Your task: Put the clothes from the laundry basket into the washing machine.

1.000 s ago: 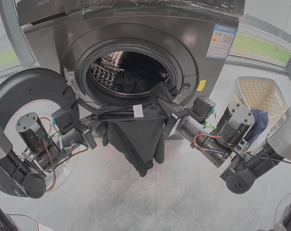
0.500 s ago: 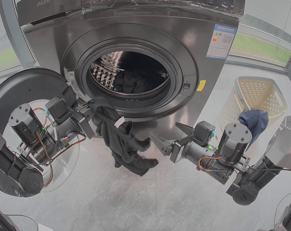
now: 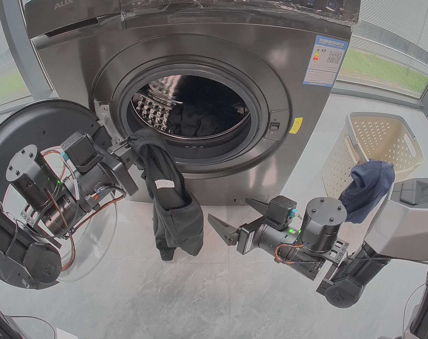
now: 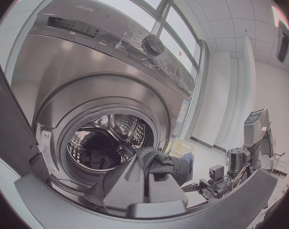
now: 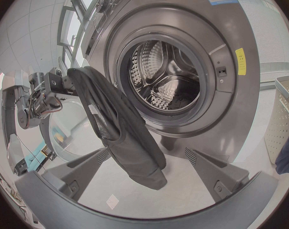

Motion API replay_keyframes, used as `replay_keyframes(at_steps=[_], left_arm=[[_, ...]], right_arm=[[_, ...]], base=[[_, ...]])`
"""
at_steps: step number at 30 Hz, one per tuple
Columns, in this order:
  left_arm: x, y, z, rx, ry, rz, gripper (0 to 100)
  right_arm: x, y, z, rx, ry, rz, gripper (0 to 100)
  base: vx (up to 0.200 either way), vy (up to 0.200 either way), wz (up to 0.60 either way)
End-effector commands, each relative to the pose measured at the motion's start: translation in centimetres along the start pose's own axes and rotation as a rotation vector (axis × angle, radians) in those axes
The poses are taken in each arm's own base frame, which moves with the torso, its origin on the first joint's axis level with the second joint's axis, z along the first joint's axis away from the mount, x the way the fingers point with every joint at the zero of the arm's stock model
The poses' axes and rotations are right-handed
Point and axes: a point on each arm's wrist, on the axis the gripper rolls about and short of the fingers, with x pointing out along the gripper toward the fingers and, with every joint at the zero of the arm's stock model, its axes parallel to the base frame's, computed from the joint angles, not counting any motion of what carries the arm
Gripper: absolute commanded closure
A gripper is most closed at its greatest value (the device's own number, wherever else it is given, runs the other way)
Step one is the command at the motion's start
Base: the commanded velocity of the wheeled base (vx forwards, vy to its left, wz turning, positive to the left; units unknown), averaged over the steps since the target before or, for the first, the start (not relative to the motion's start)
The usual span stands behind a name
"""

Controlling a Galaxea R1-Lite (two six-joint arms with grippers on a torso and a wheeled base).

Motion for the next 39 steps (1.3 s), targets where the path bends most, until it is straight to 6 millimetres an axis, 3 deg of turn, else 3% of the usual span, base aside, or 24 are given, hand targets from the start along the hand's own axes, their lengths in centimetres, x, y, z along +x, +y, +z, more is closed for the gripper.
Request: replay_keyframes(at_steps=[1, 10, 21, 36, 37, 39], left_arm=[[0.0, 0.0, 0.2, 0.003, -0.007, -0.001, 100], [0.2, -0.3, 0.2, 0.001, -0.012, 0.008, 100], [0.3, -0.5, 0.1, -0.003, -0.01, 0.011, 100], [0.3, -0.6, -0.1, -0.003, -0.002, 0.015, 100], [0.3, -0.5, -0.2, -0.003, -0.001, 0.016, 100], [0.2, -0.5, -0.2, -0.004, 0.001, 0.017, 100]], right_arm=[[1.1, 0.7, -1.4, -0.001, 0.02, 0.022, 0], [2.6, 2.9, -3.5, -0.006, 0.04, 0.082, 0], [6.7, 2.6, -5.1, -0.02, -0.031, 0.09, 0], [9.8, 1.6, -6.3, -0.036, -0.087, 0.073, 0], [9.8, 1.6, -6.3, -0.036, -0.09, 0.074, 100], [9.9, 1.5, -6.2, -0.035, -0.096, 0.072, 100]], base=[[0.0, 0.0, 0.0], [0.0, 0.0, 0.0], [0.0, 0.0, 0.0], [0.0, 0.0, 0.0], [0.0, 0.0, 0.0], [0.0, 0.0, 0.0]])
